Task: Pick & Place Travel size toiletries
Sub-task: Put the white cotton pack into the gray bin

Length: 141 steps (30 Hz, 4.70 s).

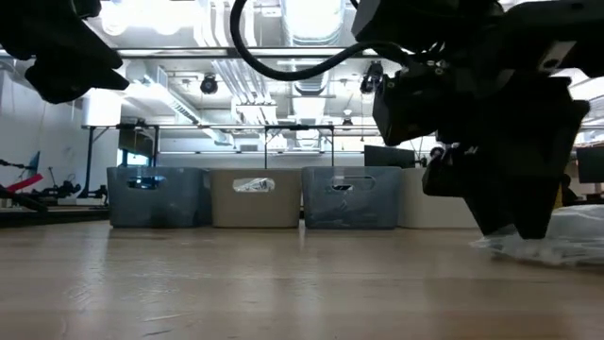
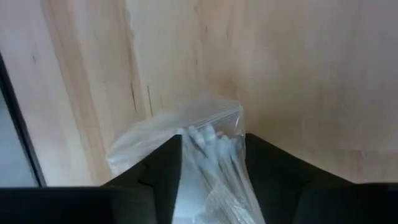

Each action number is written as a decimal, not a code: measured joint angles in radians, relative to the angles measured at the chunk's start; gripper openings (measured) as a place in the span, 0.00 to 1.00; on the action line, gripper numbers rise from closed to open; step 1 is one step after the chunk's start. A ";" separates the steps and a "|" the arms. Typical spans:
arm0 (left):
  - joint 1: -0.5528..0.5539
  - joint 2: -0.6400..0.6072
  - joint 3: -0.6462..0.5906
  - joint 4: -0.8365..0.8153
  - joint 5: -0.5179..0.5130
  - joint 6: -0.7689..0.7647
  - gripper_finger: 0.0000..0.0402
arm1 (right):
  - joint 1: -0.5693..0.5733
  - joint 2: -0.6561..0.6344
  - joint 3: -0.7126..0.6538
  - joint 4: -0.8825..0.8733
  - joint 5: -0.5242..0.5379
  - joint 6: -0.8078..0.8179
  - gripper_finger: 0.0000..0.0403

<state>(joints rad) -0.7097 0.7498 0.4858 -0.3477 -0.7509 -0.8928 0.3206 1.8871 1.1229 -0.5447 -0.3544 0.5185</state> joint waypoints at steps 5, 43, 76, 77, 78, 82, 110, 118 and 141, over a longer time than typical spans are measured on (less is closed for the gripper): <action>0.000 0.000 0.000 -0.002 0.000 0.000 0.39 | -0.001 0.000 0.000 -0.001 -0.028 0.013 0.27; 0.088 0.005 0.000 0.217 -0.173 0.132 0.39 | -0.175 -0.134 0.253 0.373 0.852 0.295 0.02; 0.502 0.265 0.000 0.722 0.324 0.270 0.57 | -0.172 -0.104 0.263 0.431 0.934 0.258 0.02; 0.505 0.271 0.000 0.733 0.324 0.279 0.55 | -0.172 -0.104 0.264 0.432 0.927 0.251 0.02; 0.508 0.277 0.000 0.746 0.324 0.291 0.52 | -0.171 -0.104 0.264 0.431 0.919 0.245 0.02; 0.520 0.299 0.000 0.772 0.324 0.343 0.35 | -0.167 -0.102 0.264 0.431 0.908 0.237 0.02; 0.927 0.296 0.003 0.651 0.653 0.746 0.01 | -0.164 -0.181 0.481 -0.039 1.069 0.189 0.65; 1.098 0.444 0.004 0.695 0.919 0.817 0.02 | -0.164 -0.186 0.480 -0.090 1.065 0.322 0.70; 1.094 0.578 0.150 0.434 0.865 0.845 0.37 | -0.155 -0.184 0.478 -0.208 1.059 0.416 0.67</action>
<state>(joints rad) 0.3843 1.3275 0.6361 0.0860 0.1139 -0.0475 0.1658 1.7027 1.6005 -0.7525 0.7043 0.9349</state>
